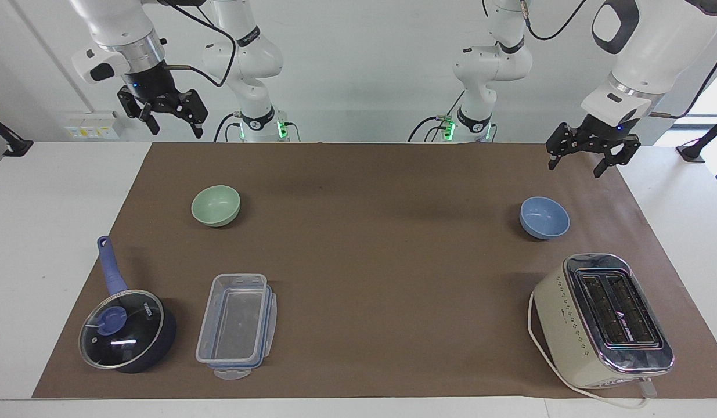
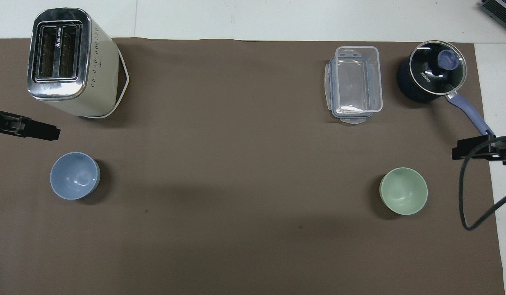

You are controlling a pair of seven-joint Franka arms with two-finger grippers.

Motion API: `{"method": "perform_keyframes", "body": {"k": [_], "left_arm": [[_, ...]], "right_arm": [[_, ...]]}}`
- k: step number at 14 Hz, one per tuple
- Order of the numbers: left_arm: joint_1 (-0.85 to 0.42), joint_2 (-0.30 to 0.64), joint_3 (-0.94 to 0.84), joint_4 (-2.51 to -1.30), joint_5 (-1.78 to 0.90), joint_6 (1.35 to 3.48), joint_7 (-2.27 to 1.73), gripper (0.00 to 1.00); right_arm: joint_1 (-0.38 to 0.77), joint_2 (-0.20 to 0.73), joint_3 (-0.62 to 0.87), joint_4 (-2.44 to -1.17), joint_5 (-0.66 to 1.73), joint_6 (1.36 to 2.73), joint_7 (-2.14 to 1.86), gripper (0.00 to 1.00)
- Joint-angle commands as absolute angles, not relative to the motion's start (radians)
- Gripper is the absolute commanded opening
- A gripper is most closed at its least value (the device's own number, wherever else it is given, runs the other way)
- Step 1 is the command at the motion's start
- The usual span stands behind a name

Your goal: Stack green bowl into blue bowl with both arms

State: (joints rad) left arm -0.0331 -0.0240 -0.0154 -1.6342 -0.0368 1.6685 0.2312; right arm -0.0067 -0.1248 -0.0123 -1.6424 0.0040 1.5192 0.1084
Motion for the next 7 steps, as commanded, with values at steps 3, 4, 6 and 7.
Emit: {"method": "perform_keyframes", "body": {"k": [3, 4, 6, 7], "left_arm": [[-0.041, -0.023, -0.014, -1.618, -0.021, 1.649, 0.230, 1.00], [-0.043, -0.023, -0.014, -1.618, -0.021, 1.652, 0.230, 1.00], [-0.043, -0.023, -0.014, -1.618, -0.021, 1.652, 0.229, 1.00], [-0.043, -0.021, -0.014, -1.618, -0.021, 1.654, 0.229, 1.00]], "right_arm": [[-0.014, -0.132, -0.012, -1.637, 0.008, 1.505, 0.089, 1.00], [-0.014, -0.132, -0.012, -1.638, 0.009, 1.505, 0.089, 1.00], [-0.014, -0.132, -0.012, -1.637, 0.009, 1.505, 0.089, 1.00], [-0.014, -0.132, -0.012, -1.638, 0.009, 1.505, 0.089, 1.00]]}}
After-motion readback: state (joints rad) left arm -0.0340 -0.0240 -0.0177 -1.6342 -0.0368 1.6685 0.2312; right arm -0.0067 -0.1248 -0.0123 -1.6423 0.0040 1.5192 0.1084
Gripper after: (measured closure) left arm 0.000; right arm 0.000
